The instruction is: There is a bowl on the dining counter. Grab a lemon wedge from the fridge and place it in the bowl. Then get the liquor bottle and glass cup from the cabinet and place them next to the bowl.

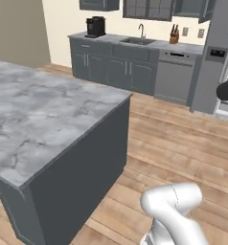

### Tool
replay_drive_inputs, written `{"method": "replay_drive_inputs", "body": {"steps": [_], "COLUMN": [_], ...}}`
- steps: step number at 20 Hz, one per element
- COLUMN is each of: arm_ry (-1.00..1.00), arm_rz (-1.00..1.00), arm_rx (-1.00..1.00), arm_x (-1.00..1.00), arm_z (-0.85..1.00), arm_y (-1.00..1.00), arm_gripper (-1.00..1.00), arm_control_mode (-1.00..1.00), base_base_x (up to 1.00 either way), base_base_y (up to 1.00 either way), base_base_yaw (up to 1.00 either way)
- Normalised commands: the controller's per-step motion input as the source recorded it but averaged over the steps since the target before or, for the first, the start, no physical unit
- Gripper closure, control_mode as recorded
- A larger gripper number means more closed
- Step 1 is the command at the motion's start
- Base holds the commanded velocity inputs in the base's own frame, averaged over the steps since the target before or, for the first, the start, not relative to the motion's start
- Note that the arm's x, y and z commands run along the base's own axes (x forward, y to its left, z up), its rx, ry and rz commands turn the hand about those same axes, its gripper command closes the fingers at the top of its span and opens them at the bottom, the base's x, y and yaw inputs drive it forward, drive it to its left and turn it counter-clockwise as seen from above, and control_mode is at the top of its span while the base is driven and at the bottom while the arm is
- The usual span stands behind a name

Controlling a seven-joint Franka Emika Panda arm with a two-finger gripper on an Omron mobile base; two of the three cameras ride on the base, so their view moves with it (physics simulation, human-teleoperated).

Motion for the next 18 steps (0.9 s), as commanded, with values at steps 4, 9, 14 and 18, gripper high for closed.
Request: {"method": "replay_drive_inputs", "body": {"steps": [4, 9, 14, 18], "arm_ry": [0.00, 0.00, 0.00, 0.00], "arm_rz": [0.00, 0.00, 0.00, 0.00], "arm_rx": [0.00, 0.00, 0.00, 0.00], "arm_x": [0.00, 0.00, 0.00, 0.00], "arm_z": [0.00, 0.00, 0.00, 0.00], "arm_y": [0.00, 0.00, 0.00, 0.00], "arm_gripper": [1.00, 1.00, 1.00, 1.00], "arm_control_mode": [1.00, 1.00, 1.00, 1.00], "base_base_x": [-0.51, -0.38, -0.17, -0.10], "base_base_y": [1.00, 1.00, 1.00, 1.00], "base_base_yaw": [-0.19, -0.19, -0.19, -0.23]}}
